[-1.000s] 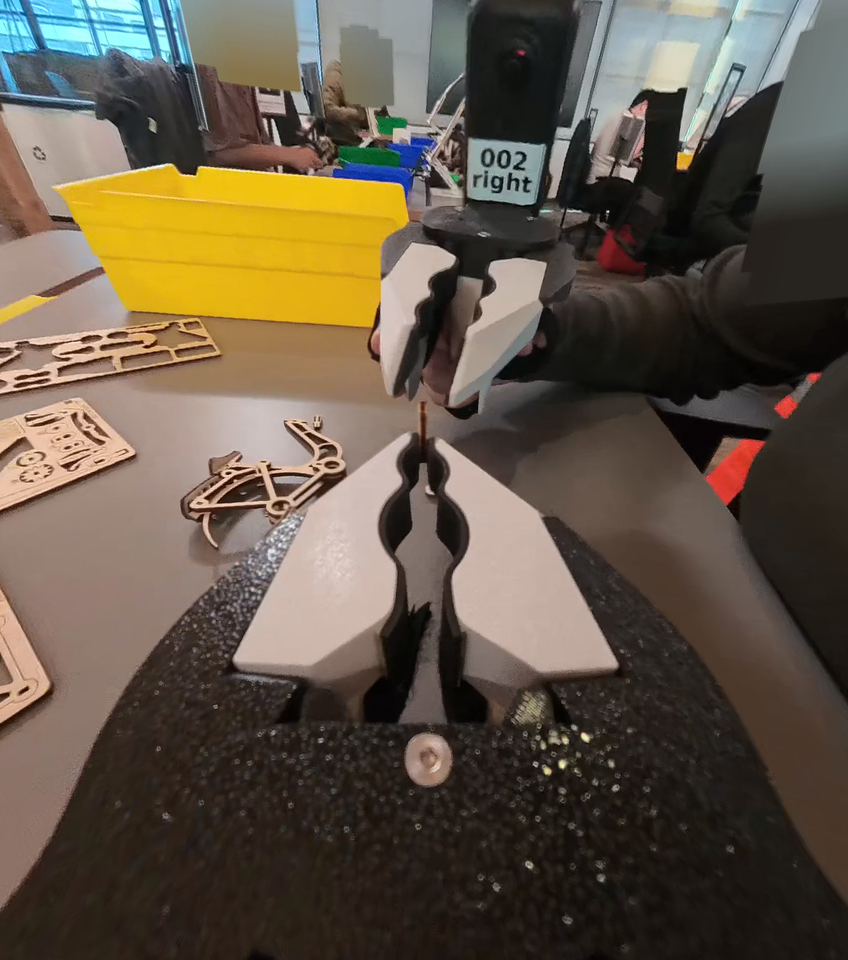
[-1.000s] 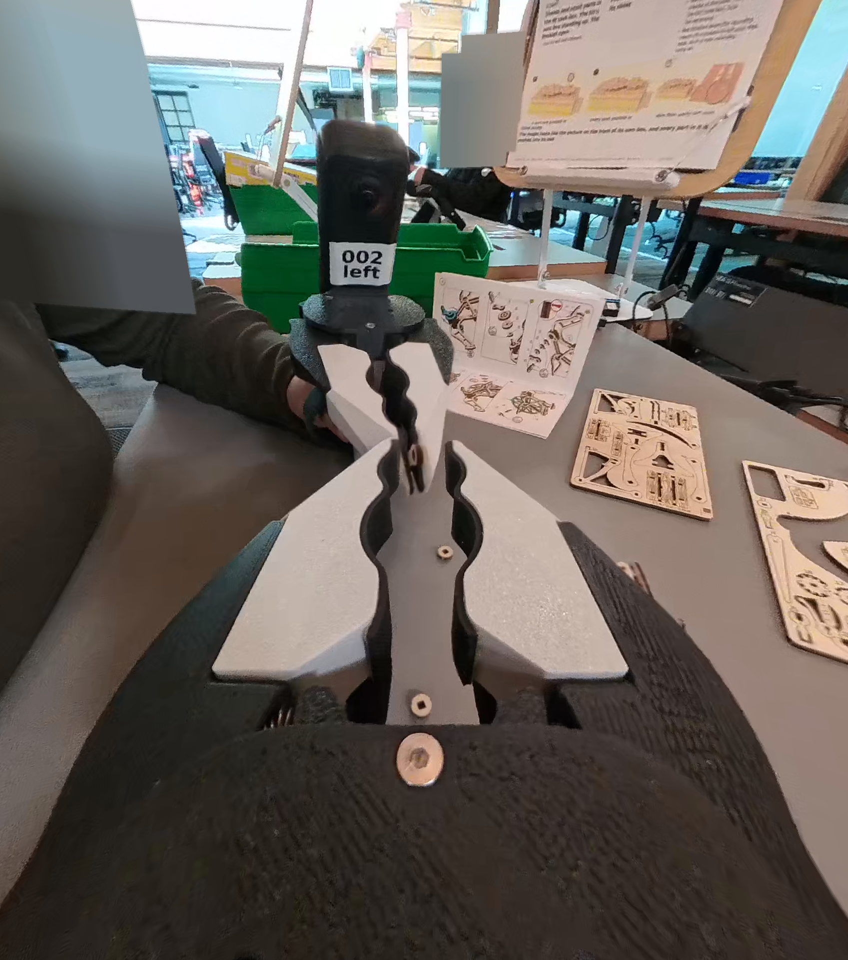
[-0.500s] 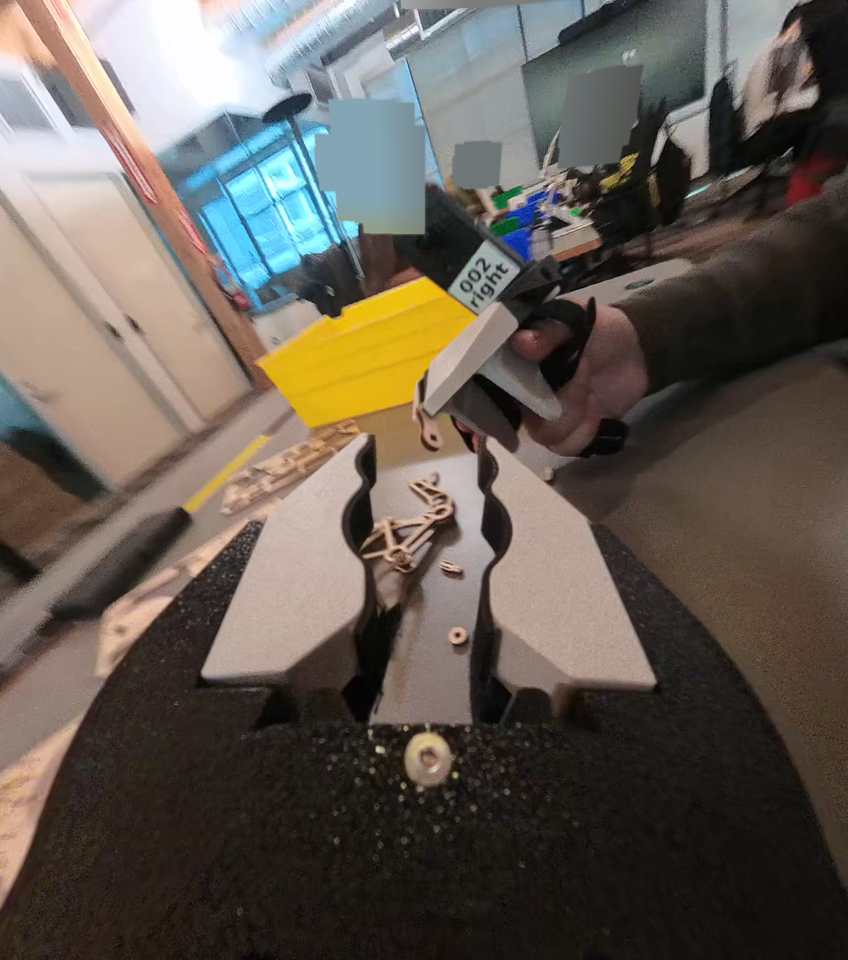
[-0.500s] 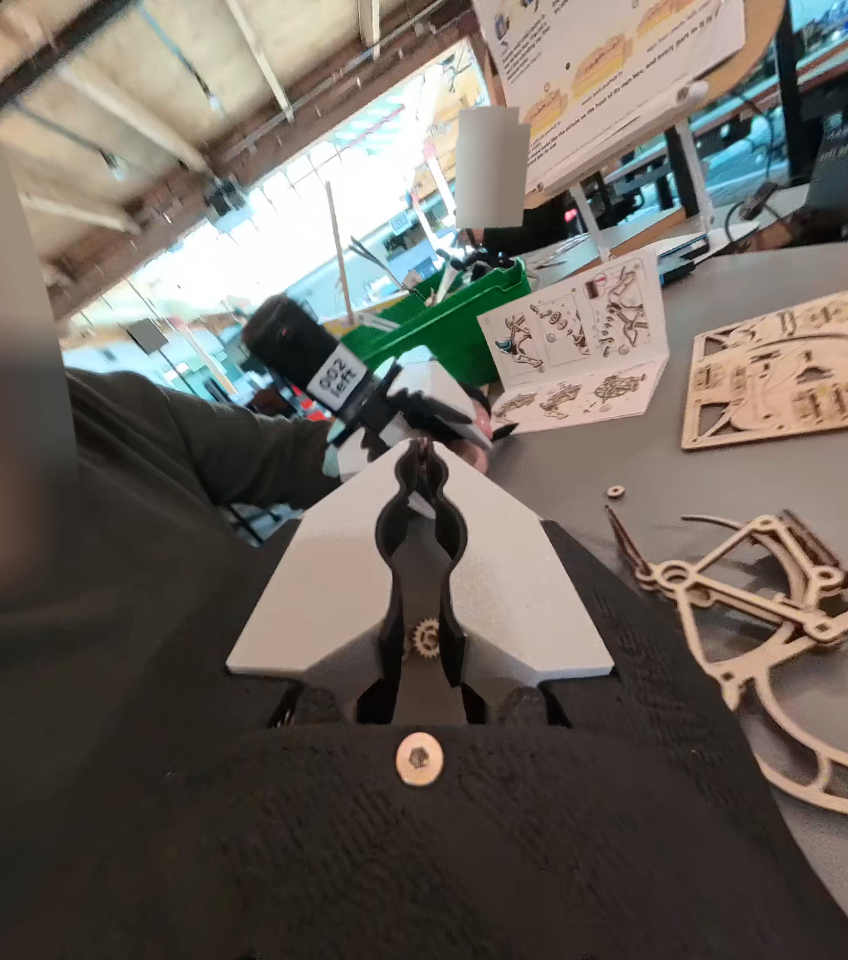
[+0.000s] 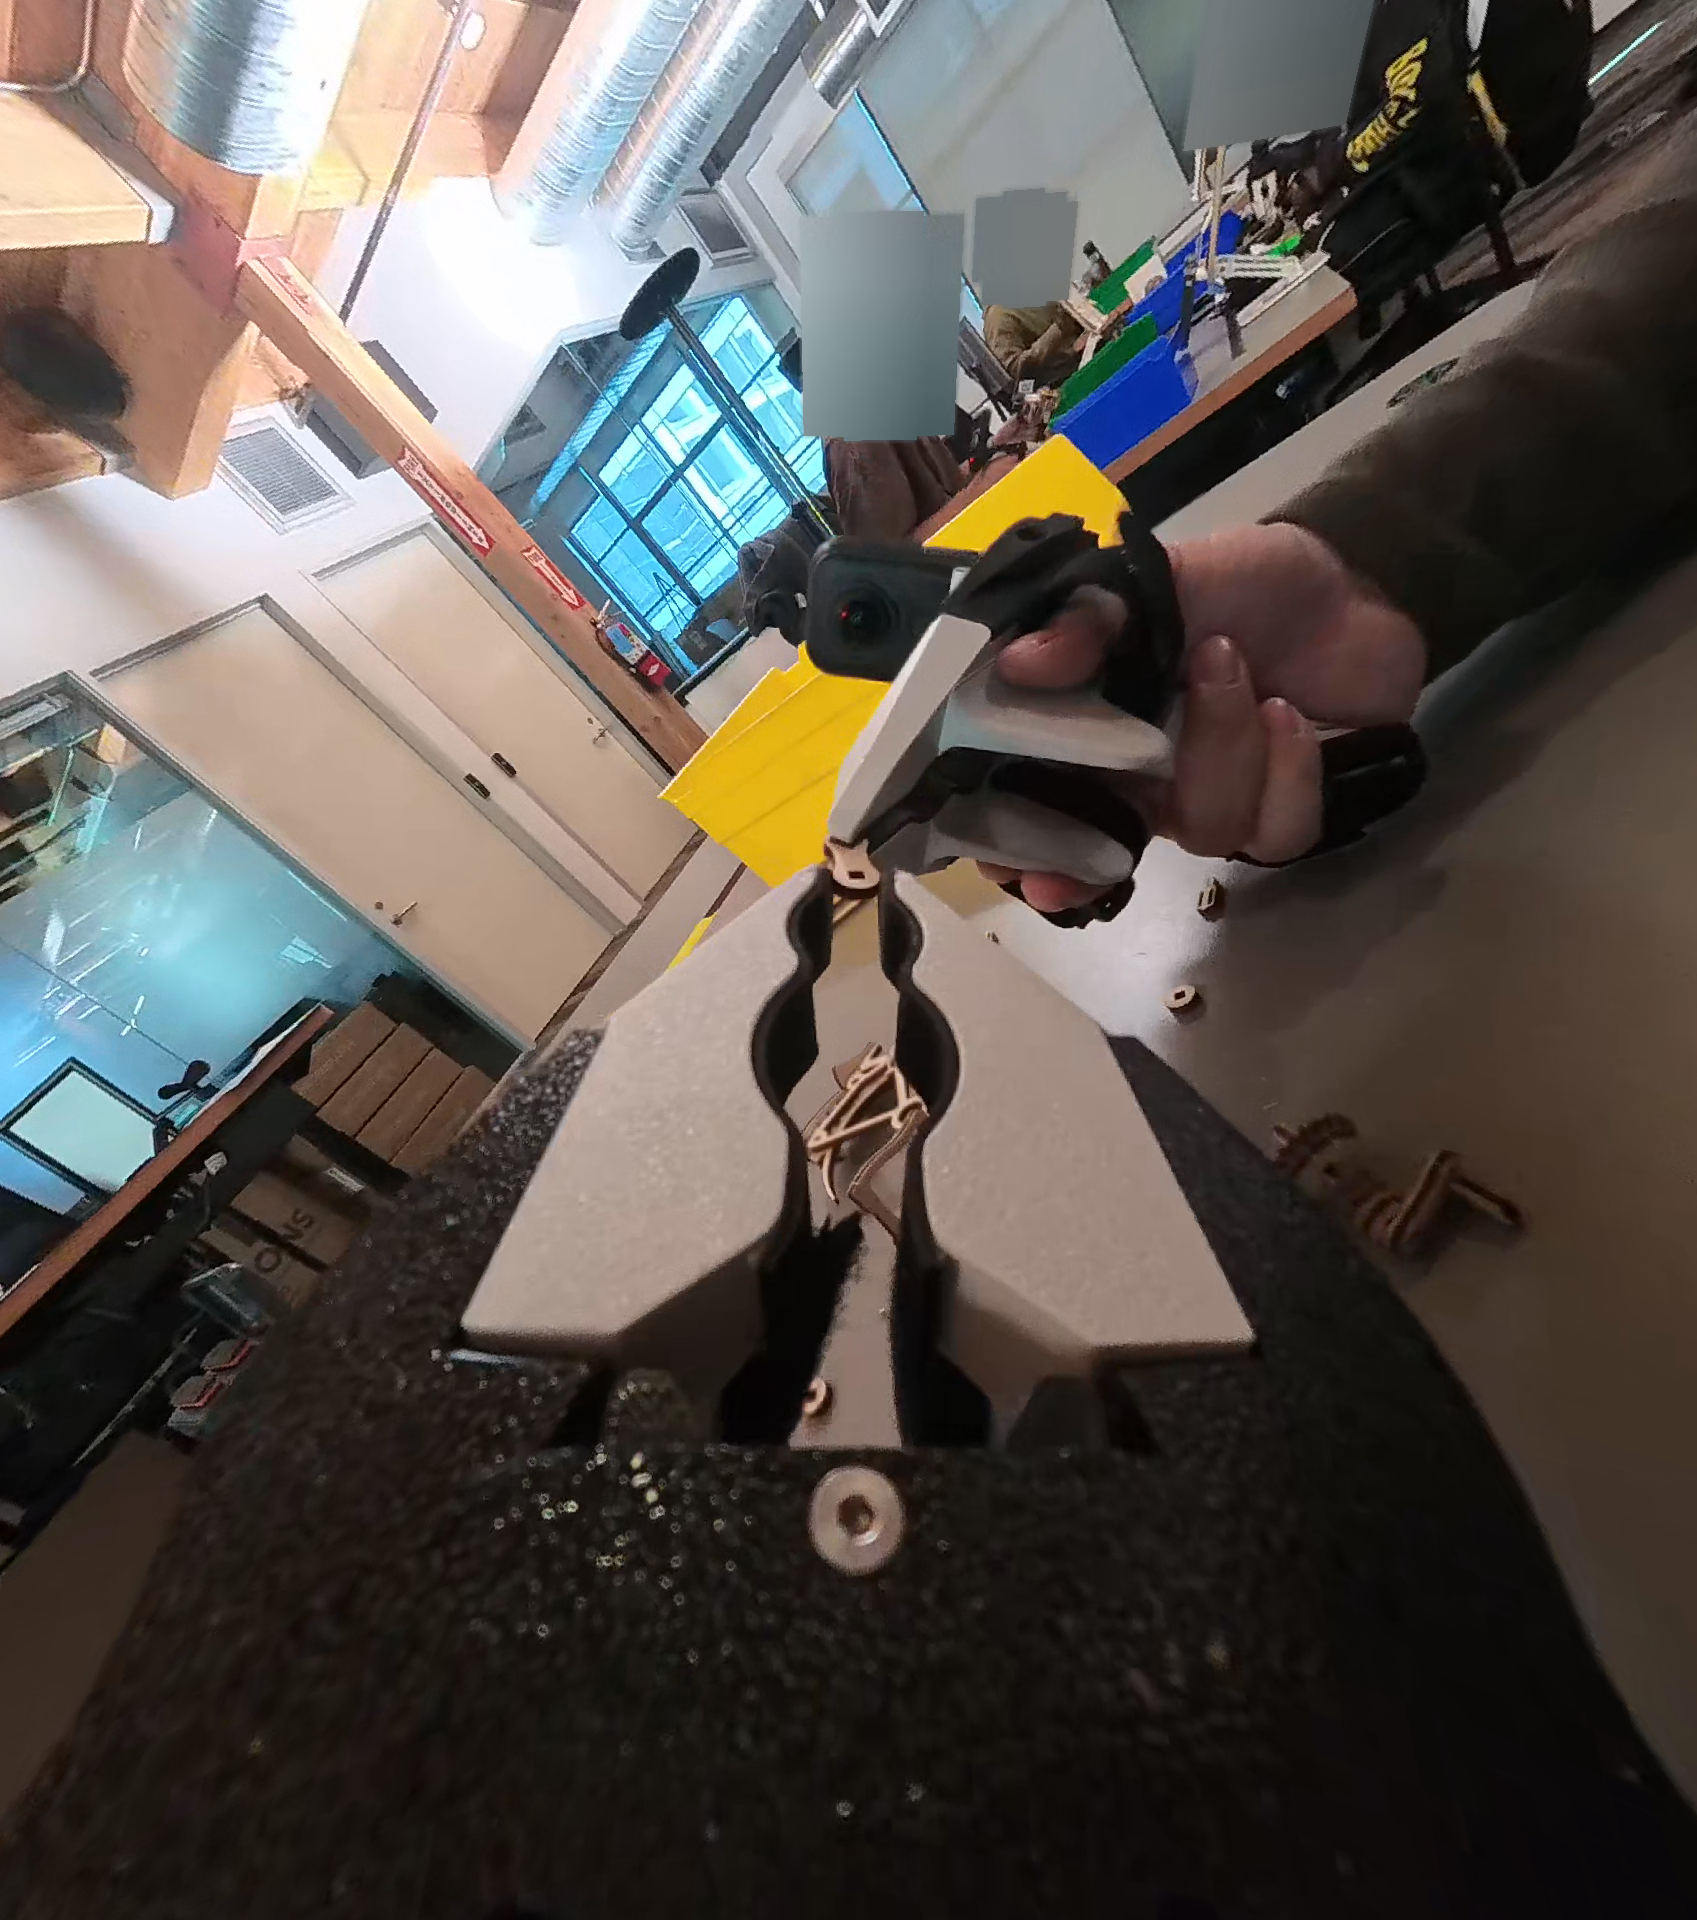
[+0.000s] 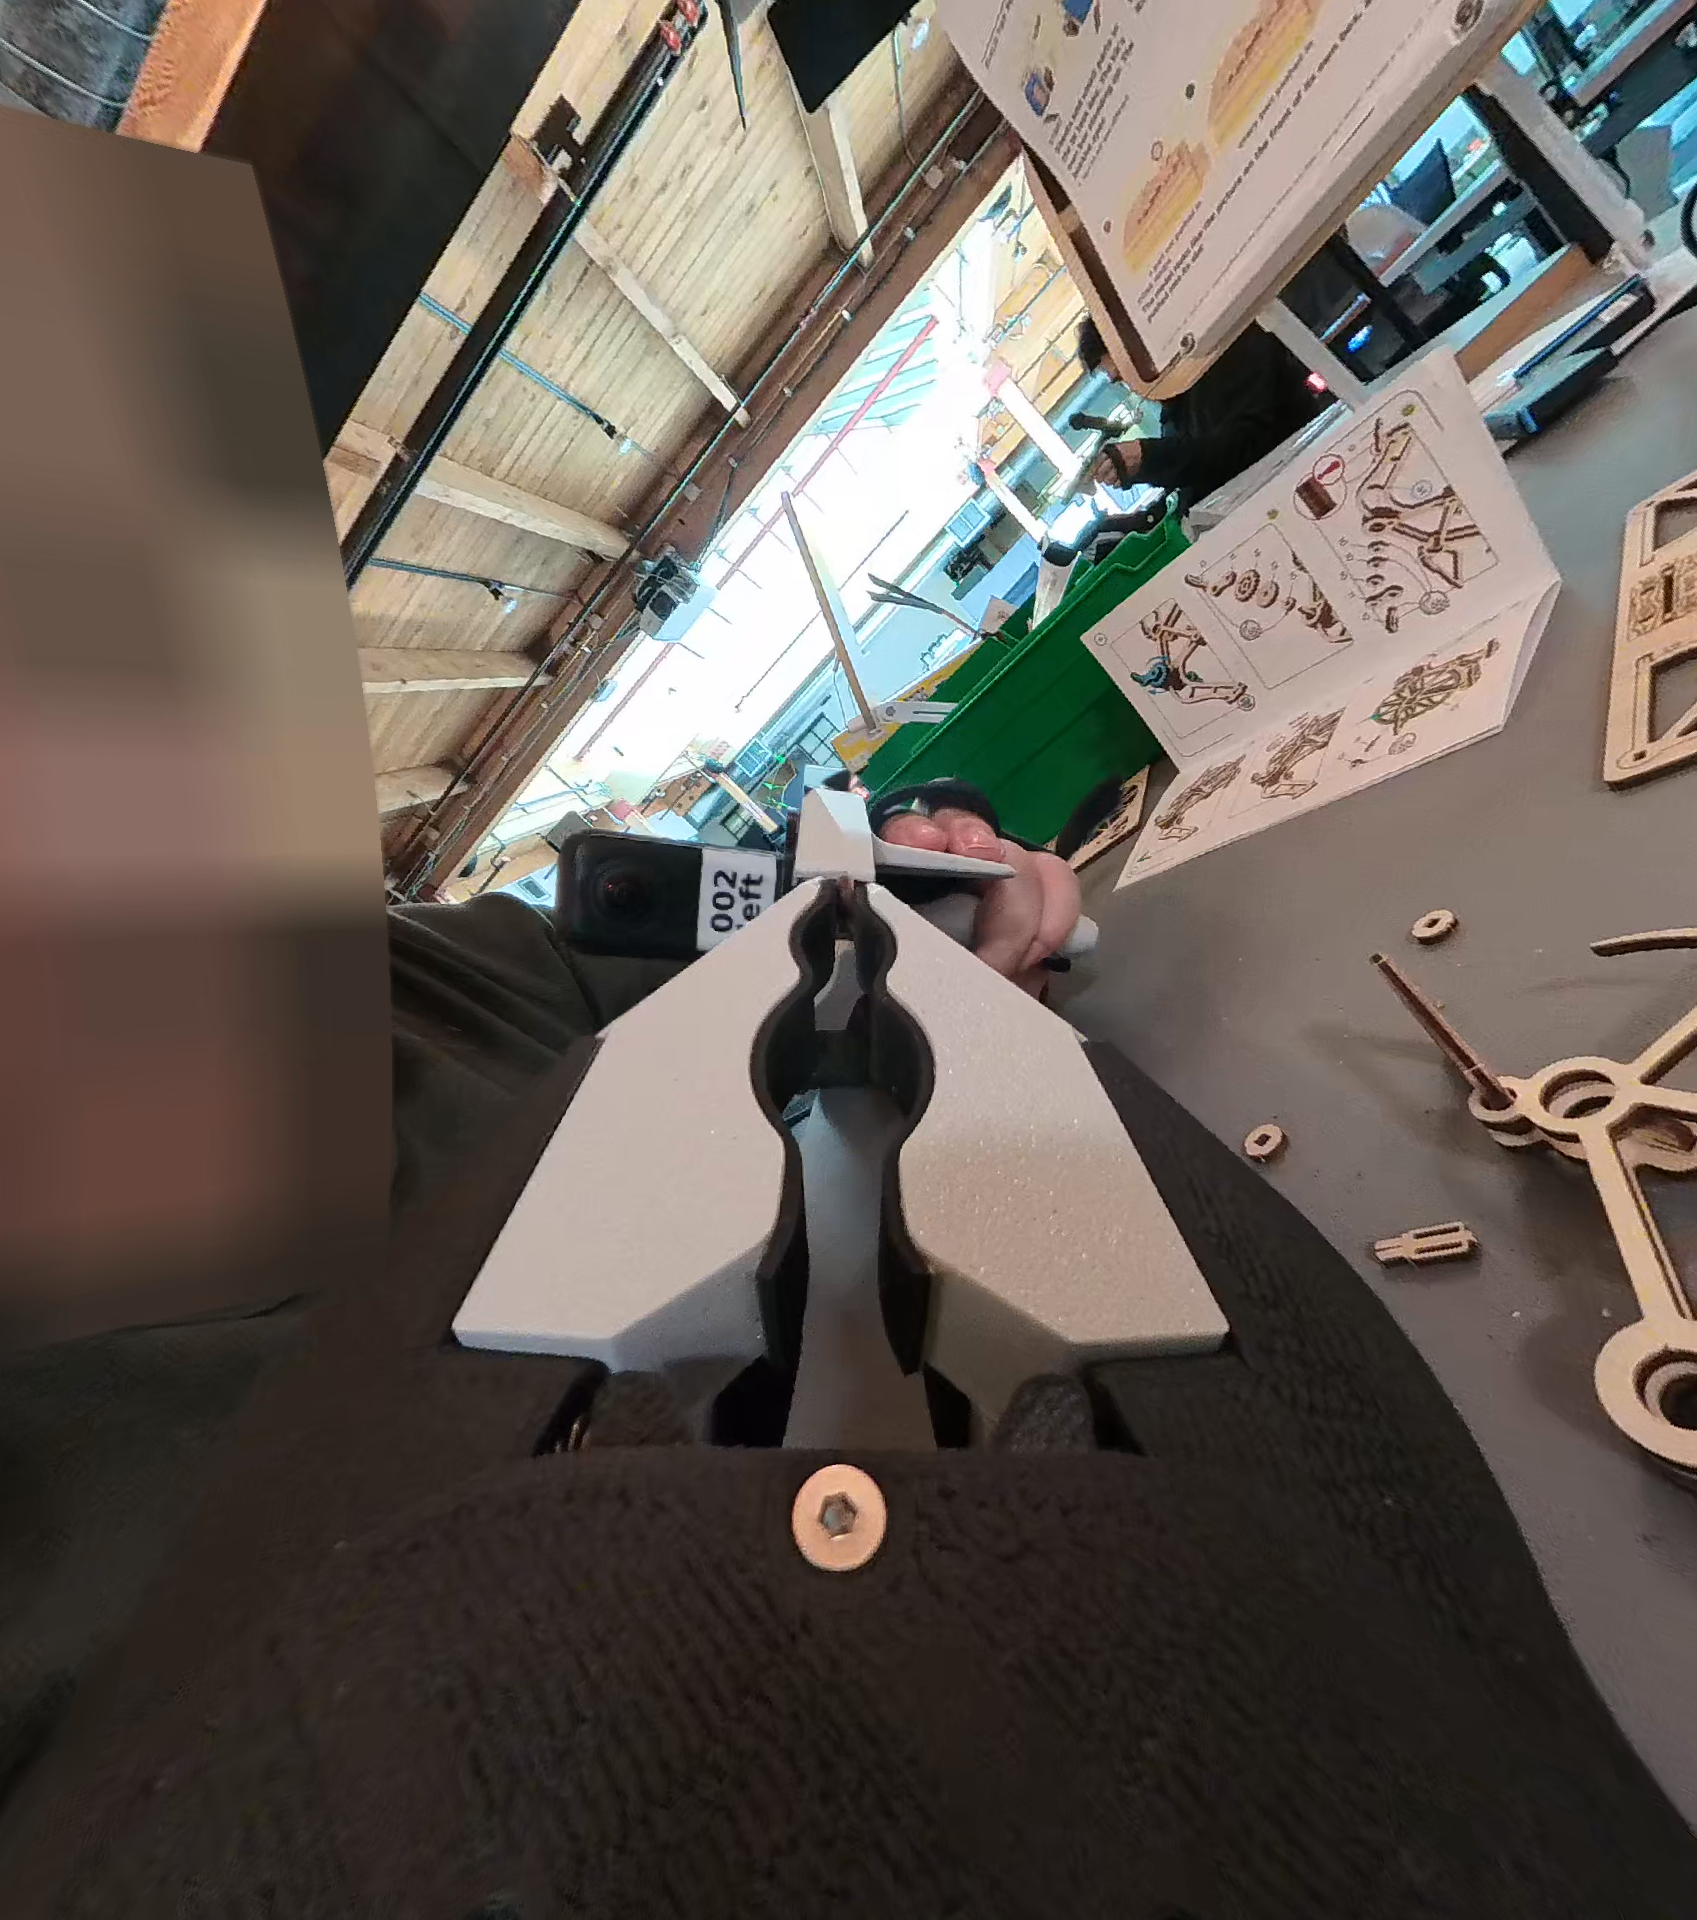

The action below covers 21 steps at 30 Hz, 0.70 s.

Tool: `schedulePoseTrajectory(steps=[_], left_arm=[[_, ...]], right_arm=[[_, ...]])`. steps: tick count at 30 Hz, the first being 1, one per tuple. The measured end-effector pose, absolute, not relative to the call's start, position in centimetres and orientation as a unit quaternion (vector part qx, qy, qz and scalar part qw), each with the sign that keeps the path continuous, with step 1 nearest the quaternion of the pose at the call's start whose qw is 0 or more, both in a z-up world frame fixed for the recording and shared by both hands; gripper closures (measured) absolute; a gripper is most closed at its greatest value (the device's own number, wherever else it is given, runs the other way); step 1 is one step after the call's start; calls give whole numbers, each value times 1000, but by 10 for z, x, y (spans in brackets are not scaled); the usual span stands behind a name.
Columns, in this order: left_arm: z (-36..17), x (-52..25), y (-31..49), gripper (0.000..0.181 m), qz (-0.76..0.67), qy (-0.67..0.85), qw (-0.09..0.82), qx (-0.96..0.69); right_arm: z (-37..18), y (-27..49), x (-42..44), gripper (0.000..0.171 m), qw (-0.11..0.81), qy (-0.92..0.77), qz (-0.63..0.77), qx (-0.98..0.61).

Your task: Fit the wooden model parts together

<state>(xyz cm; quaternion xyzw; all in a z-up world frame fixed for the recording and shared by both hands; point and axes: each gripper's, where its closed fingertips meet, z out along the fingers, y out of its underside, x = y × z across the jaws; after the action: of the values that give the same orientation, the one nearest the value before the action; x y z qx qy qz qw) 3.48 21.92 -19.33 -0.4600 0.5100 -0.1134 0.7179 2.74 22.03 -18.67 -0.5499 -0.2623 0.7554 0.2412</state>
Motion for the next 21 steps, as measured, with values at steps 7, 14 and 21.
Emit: schedulePoseTrajectory(steps=[7,14,21], left_arm=[[-202,28,231,175,-131,500,692,-504],[-217,26,242,176,-151,488,662,-548],[-228,28,243,175,-193,482,630,-577]], right_arm=[[-190,246,38,152,341,-276,691,-574],[-219,273,57,150,466,-430,471,-614],[-225,283,59,157,595,-515,256,-562]])
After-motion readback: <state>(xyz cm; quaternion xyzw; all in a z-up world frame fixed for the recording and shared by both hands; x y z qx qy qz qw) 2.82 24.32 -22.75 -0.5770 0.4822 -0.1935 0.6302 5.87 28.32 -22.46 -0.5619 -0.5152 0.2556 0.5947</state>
